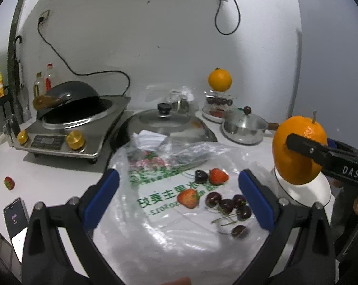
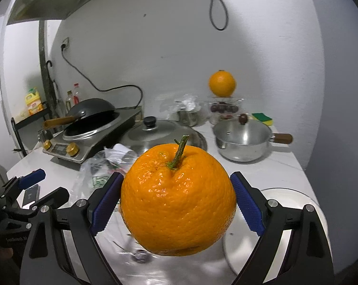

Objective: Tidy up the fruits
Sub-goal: 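Carry the orange with the right gripper onto the white plate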

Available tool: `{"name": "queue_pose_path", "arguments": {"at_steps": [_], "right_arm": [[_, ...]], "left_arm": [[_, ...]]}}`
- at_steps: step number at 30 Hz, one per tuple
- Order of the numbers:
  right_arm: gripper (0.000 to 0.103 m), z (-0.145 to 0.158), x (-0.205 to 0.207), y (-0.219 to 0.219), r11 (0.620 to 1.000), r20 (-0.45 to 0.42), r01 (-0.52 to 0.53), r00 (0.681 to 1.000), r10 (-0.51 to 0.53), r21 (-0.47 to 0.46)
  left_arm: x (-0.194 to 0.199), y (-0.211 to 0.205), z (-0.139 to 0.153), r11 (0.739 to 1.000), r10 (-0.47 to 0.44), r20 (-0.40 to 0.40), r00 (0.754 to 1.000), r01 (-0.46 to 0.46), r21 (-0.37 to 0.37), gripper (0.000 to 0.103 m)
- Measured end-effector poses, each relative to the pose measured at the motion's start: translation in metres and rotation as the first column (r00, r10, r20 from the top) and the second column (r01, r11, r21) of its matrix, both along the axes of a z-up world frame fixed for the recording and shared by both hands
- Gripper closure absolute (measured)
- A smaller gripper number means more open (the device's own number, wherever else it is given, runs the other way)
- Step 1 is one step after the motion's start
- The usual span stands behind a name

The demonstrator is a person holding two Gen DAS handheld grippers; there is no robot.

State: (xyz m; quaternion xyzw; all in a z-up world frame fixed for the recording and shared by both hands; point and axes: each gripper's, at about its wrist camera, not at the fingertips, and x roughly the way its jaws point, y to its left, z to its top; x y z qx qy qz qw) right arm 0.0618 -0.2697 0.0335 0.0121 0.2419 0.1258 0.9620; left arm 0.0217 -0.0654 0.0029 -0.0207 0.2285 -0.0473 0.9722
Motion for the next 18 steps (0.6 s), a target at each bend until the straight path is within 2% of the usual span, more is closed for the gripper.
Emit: {"name": "queue_pose_path", "arguments": {"at_steps": [18], "right_arm": [[0.011, -0.025, 0.025, -0.086, 0.992, -0.055, 0.124, 0.991, -0.123, 0.006]], "left_arm": [[0.041, -0.054, -0.019, 0.999, -0.021, -0.065, 0.998, 0.024, 0.044, 0.002]]}}
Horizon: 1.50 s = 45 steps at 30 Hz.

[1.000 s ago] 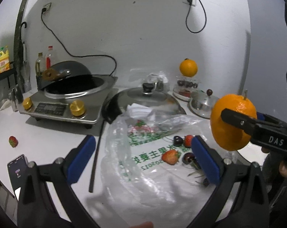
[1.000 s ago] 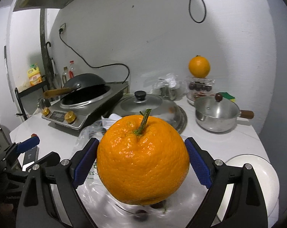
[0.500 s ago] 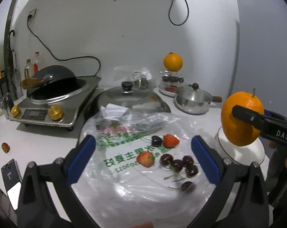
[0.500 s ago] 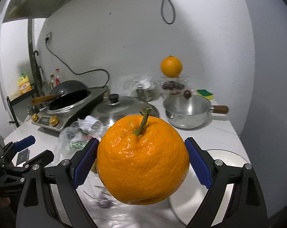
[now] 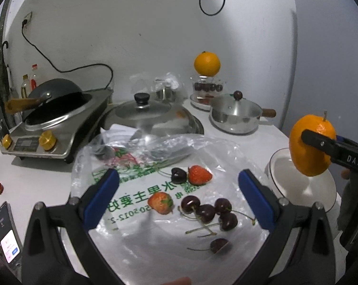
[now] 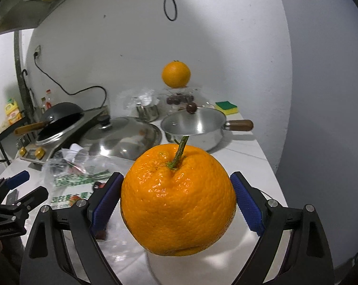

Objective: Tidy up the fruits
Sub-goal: 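Carry the orange with the right gripper onto the white plate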

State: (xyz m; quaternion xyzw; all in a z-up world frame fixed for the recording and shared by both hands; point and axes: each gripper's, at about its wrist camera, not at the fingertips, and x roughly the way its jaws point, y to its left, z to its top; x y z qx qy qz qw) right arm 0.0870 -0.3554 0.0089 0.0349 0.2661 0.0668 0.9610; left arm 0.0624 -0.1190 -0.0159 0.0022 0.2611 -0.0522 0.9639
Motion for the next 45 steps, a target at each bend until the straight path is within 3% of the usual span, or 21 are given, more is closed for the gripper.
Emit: {"name": "queue_pose_path", "arguments": {"at_steps": [11, 21, 28, 45], "right_arm": [[0.011, -0.03, 0.028, -0.026, 0.999, -0.087, 0.052, 0.995, -0.053, -0.004], [0.01, -0.035, 0.042, -0.03, 0.996, -0.146, 0.081, 0.986, -0.083, -0.023], [0.01, -0.039, 0.046, -0.019, 0.998, -0.186, 0.034, 0.982, -0.045, -0.062], [0.009, -0.012, 0.03, -0.003, 0.995, -0.098, 0.059, 0.993, -0.068, -0.086]], "left_arm": [[0.02, -0.012, -0.013, 1.0, 0.0, -0.035, 0.999, 0.001, 0.021, 0.002], [0.025, -0.011, -0.017, 1.0, 0.004, -0.045, 0.999, -0.003, 0.022, 0.002], [0.019, -0.003, -0.017, 1.0, 0.011, -0.045, 0.999, -0.01, 0.018, 0.002], [0.007, 0.014, -0.009, 1.0, 0.029, -0.026, 0.999, -0.029, 0.01, 0.002]]}}
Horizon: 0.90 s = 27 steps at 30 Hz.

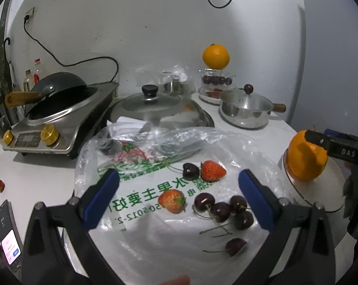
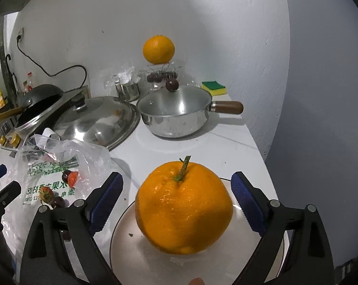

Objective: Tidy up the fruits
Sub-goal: 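Carry the orange with the right gripper onto the white plate, then open the right gripper, release the orange, move back to the bag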

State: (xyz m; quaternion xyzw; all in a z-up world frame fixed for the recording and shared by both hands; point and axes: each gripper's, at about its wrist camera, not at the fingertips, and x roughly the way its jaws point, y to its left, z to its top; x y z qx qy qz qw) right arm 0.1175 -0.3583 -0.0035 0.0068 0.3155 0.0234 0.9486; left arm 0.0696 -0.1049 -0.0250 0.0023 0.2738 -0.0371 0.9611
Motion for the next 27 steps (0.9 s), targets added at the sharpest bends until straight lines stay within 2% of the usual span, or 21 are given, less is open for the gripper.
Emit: {"name": "queue_pose_path", "arguments": {"at_steps": [9, 17, 18, 23, 27], "right_arm": [[0.009, 0.028, -0.032, 0.019, 1.0, 0.078, -0.026, 0.997, 0.027, -0.011], [0.011, 0.04, -0.057, 0.059, 0.991, 0.118, -0.127, 0.984, 0.131, -0.039], [0.013, 0.039, -0.059, 0.065, 0.989, 0.118, -0.139, 0.983, 0.144, -0.044], [0.042, 0.035, -0.06, 0.088, 0.981, 0.096, -0.184, 0.977, 0.189, -0.054], [0.05, 0.03, -0.058, 0.102, 0.974, 0.089, -0.219, 0.971, 0.223, -0.053]], "left_arm": [[-0.02, 0.012, 0.013, 0.999, 0.0, 0.031, 1.0, 0.001, -0.041, 0.002], [-0.038, 0.029, 0.017, 0.998, 0.005, 0.053, 0.999, -0.002, -0.058, 0.002], [-0.039, 0.03, 0.017, 0.998, 0.005, 0.054, 0.999, -0.002, -0.059, 0.002], [-0.04, 0.03, 0.017, 1.0, -0.01, 0.066, 0.998, 0.012, -0.023, 0.002], [-0.04, 0.032, 0.018, 1.0, -0.013, 0.078, 0.997, 0.014, -0.022, 0.002]]}}
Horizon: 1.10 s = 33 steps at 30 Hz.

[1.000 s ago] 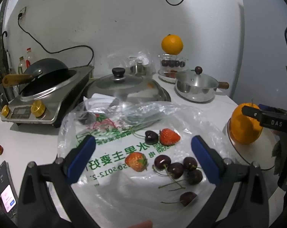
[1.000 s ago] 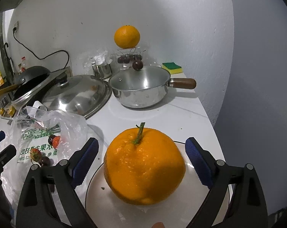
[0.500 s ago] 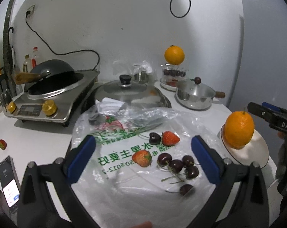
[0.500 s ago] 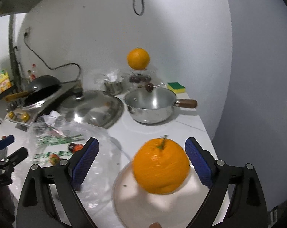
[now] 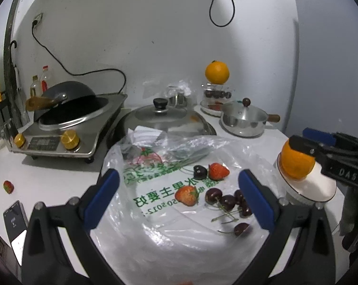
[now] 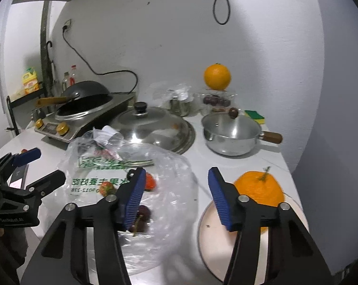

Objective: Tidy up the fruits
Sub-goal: 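Open the right gripper, release the orange, move back to the bag, then grasp a strawberry with the left gripper while the right gripper grasps another strawberry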

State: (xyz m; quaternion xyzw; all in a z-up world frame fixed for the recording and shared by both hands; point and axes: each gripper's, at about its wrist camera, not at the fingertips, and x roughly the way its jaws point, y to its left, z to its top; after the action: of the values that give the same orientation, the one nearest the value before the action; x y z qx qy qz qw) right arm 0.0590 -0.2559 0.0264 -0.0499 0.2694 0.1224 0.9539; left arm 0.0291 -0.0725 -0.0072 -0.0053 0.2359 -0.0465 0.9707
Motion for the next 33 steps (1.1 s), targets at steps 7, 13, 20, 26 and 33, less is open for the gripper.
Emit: {"name": "queue_pose_path", "arguments": {"at_steps": [7, 13, 20, 26, 33], "right_arm": [[0.055, -0.006, 0.007, 0.021, 0.999, -0.009, -0.047, 0.999, 0.047, -0.022], [0.056, -0.013, 0.018, 0.029, 0.998, -0.03, -0.056, 0.998, 0.055, -0.021], [0.056, -0.021, 0.031, 0.031, 0.998, -0.048, -0.068, 0.996, 0.069, 0.01], [0.056, -0.035, 0.04, 0.034, 0.995, -0.086, -0.094, 0.992, 0.097, 0.037], [0.056, -0.048, 0.047, 0.032, 0.99, -0.123, -0.114, 0.985, 0.123, 0.077]], "left_arm": [[0.009, 0.005, -0.005, 1.0, 0.003, -0.003, 1.0, -0.004, -0.013, 0.002], [0.019, 0.01, -0.013, 0.999, 0.001, -0.02, 1.0, -0.002, -0.04, 0.003], [0.038, 0.009, -0.027, 0.999, 0.002, -0.066, 0.998, -0.004, -0.034, 0.003], [0.055, 0.0, -0.039, 1.0, 0.006, -0.108, 0.994, -0.006, -0.007, 0.004], [0.069, -0.004, -0.057, 1.0, 0.021, -0.18, 0.984, -0.019, 0.017, 0.017]]}}
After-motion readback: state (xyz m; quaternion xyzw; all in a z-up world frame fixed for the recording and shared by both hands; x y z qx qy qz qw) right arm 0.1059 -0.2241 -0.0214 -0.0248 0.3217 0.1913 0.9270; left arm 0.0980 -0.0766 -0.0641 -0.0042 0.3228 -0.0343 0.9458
